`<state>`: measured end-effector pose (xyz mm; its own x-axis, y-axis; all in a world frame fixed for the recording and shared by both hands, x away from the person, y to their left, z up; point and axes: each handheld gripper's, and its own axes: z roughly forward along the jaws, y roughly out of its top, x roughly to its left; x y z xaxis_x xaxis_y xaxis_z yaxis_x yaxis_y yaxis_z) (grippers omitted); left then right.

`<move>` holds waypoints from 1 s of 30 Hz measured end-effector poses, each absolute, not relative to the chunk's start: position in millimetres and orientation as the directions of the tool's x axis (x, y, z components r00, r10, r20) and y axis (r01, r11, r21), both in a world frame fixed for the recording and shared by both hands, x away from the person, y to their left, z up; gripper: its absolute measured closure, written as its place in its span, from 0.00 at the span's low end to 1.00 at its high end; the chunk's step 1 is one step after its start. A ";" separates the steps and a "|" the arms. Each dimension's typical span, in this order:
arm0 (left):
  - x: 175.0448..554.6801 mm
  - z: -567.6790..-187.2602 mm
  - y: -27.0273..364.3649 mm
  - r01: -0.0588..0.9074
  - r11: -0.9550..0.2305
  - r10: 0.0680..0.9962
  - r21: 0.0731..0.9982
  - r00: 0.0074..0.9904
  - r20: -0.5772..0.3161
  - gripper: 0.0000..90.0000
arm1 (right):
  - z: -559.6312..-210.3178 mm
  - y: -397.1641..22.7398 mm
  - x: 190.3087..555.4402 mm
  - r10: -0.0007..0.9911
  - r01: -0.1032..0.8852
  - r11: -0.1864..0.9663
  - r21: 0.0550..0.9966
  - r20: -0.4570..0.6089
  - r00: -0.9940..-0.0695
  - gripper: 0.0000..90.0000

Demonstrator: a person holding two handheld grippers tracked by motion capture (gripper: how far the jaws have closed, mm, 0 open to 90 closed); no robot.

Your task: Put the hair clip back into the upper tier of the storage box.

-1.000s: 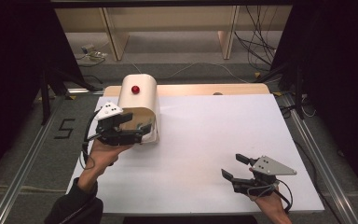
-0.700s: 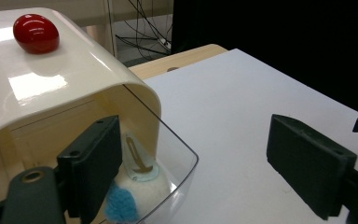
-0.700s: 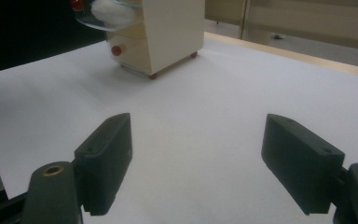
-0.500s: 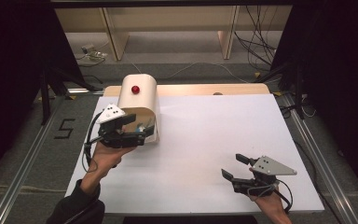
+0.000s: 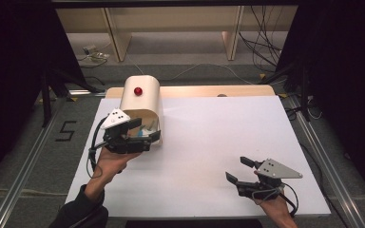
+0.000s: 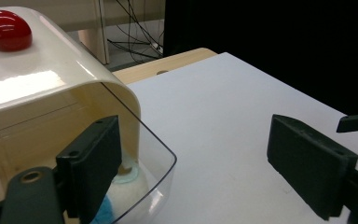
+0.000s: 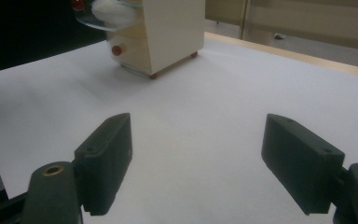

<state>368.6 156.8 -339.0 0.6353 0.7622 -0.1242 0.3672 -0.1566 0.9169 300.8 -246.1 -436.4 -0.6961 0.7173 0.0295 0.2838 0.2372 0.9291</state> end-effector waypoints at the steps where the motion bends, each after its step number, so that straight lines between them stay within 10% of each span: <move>1: 368.0 -339.3 156.2 0.365 -0.154 0.761 0.918 0.636 -0.125 0.19 | -436.4 -246.1 300.8 0.717 0.284 0.237 0.929 0.029 -0.696 0.28; 30: 354.3 -351.8 143.2 0.338 -0.149 0.719 0.929 0.682 -0.133 0.19 | -436.8 -245.4 300.7 0.715 0.280 0.236 0.930 0.029 -0.699 0.28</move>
